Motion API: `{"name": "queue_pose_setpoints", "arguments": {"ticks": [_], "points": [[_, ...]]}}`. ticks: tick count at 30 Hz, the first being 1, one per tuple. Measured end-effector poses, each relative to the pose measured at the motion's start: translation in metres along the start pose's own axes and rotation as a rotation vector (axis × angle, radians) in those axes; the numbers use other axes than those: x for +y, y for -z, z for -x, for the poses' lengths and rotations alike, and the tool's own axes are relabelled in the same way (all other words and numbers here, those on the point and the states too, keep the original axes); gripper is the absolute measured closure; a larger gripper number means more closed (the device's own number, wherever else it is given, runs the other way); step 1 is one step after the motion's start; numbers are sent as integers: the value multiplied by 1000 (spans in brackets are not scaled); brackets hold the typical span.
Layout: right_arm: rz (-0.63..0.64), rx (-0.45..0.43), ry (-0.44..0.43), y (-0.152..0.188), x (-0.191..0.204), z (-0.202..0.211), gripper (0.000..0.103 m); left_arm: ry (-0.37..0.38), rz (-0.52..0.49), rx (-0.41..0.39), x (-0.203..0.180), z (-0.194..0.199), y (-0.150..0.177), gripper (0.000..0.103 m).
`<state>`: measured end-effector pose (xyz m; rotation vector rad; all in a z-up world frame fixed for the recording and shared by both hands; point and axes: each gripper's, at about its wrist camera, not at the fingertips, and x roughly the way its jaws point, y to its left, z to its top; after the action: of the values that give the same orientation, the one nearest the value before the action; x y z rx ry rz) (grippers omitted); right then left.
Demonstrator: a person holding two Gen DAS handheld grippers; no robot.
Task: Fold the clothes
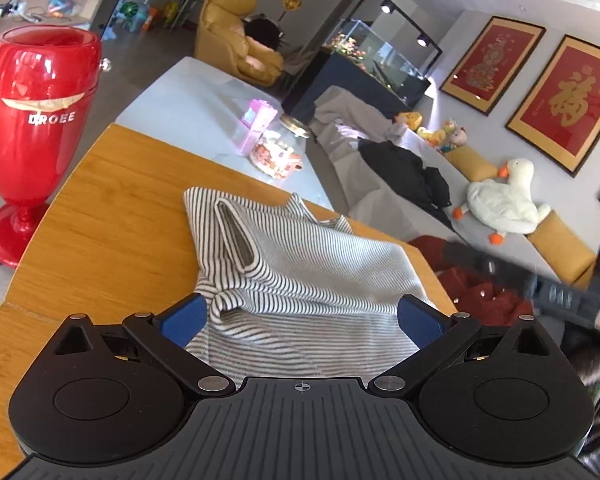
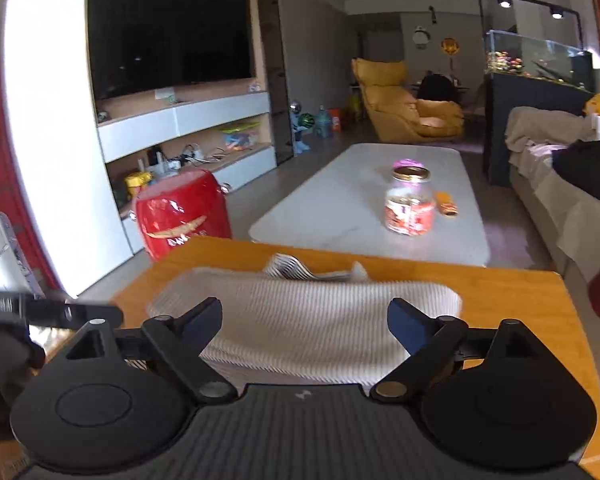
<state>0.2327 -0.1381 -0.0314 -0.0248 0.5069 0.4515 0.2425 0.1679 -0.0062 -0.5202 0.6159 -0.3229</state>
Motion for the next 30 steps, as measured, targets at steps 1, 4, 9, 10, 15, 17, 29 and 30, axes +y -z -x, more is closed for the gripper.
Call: {"name": "queue_pose_setpoints", "arguments": {"ticks": [1,4,9,10,15,17,29,30], "points": [[-6,-3,43,10,-9,6,4,-11,4,-3,0,-7,-4,0],[-37,-19,177,35,-35,20,0,-61,2,-8,-2,-29,-13,0],[-188,13,246,68,-70,23,0,-204,-43,26,-7,-67,-20,37],[-195,17,250,72,-73,21,0,-229,-51,30,-8,-72,-20,39],[-252,24,223,84,-84,16,0,-268,-132,3,-20,-75,-17,70],[-287,28,215,87,-89,16,0,-261,-172,-23,-27,-70,-19,85],[-418,28,221,99,-104,20,0,-354,-280,-38,-23,-54,-26,92],[-413,31,223,99,-103,20,0,-366,-272,-14,-16,-58,-22,91]]}}
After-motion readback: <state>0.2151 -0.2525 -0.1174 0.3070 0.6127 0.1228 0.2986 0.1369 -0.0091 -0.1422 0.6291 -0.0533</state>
